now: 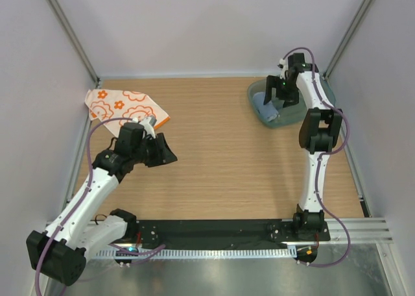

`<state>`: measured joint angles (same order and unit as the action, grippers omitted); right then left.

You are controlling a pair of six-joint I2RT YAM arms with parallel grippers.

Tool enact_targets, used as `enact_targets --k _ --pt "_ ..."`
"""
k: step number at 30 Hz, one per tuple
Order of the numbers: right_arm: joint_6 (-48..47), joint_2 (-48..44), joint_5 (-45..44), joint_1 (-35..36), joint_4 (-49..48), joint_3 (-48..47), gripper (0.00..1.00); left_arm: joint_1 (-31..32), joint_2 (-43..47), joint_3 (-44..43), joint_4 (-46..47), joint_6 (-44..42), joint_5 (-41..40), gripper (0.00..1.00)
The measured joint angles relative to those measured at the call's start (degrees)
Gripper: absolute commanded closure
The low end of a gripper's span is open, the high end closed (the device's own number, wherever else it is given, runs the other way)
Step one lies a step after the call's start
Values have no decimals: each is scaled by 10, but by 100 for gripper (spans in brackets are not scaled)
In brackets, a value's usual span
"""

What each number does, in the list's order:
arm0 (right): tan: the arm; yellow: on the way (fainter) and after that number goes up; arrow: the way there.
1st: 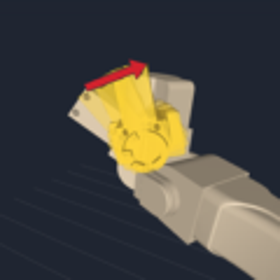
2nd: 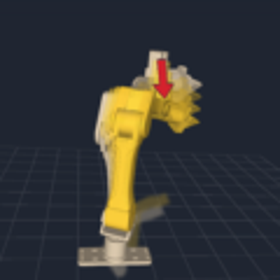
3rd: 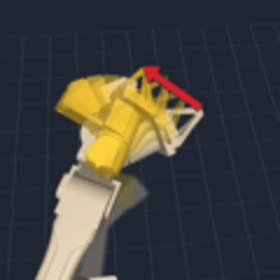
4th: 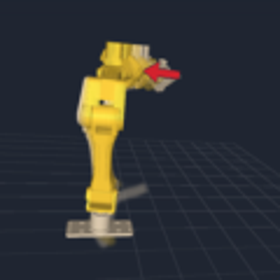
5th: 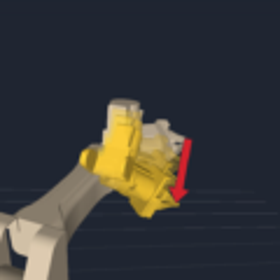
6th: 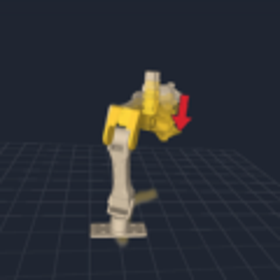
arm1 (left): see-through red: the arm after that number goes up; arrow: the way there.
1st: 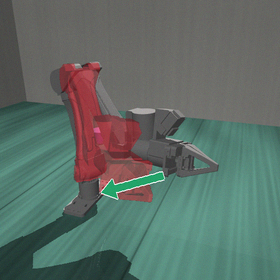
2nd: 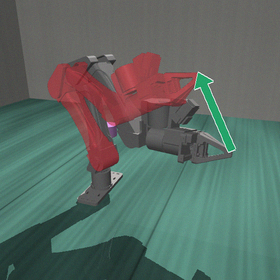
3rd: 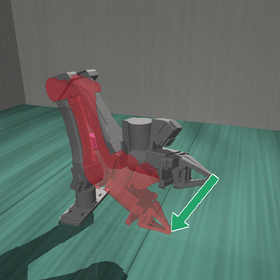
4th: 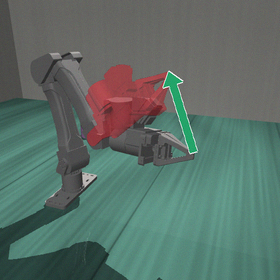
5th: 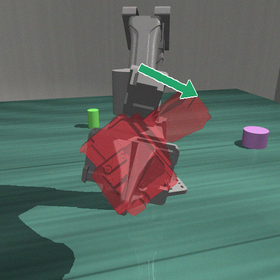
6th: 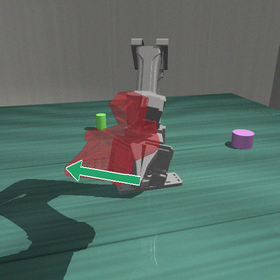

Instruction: Roll the towels

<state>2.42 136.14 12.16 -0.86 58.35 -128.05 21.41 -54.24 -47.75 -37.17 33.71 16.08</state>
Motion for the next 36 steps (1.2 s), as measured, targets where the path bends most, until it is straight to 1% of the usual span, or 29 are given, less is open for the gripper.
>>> enact_targets --k 10,14,17,19,21,22,25,26,29,31,34,36 --pt "20 -40 13 2 0 0 0 0 0 0 0 0 -1 53" --pt "27 -84 11 5 -1 0 0 0 0 0 0 1 -12 53" --pt "40 -140 7 17 -9 12 0 0 -4 0 -2 8 -45 49" --pt "52 -199 4 36 -29 52 0 -2 -21 -3 -7 19 -71 49" --pt "62 -260 2 64 -51 107 0 -12 -65 -19 -14 29 -88 50" --pt "69 -297 -1 91 -64 142 0 -21 -98 -34 -15 34 -96 50" --pt "88 -371 -2 167 -101 230 0 -54 -174 -79 -22 47 -122 49" --pt "101 -399 0 197 -119 275 0 -70 -193 -94 -23 50 -133 45" --pt "135 -450 20 250 -160 383 0 -130 -232 -128 -27 67 -155 41" --pt "167 -476 34 262 -185 457 0 -180 -250 -138 -27 80 -167 38" --pt "201 -493 40 269 -202 528 0 -243 -267 -139 -30 95 -185 36" --pt "214 -494 40 278 -207 549 0 -275 -276 -136 -29 102 -194 33"
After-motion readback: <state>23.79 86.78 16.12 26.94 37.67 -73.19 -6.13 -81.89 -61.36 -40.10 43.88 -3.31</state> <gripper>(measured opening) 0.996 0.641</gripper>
